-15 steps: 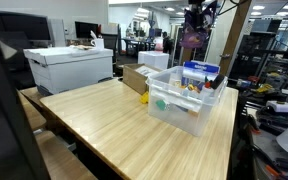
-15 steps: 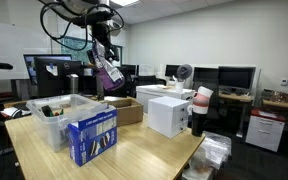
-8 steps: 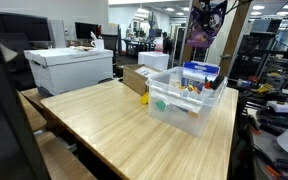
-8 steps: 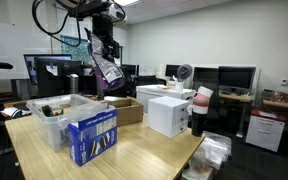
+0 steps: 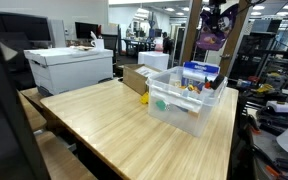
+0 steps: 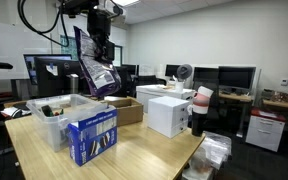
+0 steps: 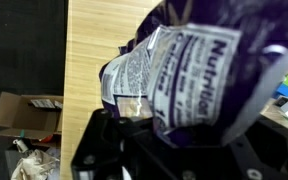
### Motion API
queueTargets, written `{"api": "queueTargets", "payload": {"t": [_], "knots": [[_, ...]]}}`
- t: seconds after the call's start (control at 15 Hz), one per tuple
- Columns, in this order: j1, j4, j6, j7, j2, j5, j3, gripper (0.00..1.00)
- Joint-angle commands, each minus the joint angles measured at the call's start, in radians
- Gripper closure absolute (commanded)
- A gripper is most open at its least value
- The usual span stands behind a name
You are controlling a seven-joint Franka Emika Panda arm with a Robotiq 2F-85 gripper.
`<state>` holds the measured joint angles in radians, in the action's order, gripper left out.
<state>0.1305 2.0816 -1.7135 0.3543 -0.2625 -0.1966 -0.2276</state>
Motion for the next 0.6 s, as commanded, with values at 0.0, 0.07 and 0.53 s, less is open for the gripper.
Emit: {"api": "queueTargets", "payload": {"t": [0.0,0.07,0.53], "knots": [[0.018,0.056,-0.026,-0.077,-0.059,0.001,0.008,0.97],[0.019,0.060,-0.026,-0.089,-0.062,-0.002,0.008,0.97],[0.022,0.072,-0.032,-0.132,-0.070,-0.007,0.009,0.97]]}}
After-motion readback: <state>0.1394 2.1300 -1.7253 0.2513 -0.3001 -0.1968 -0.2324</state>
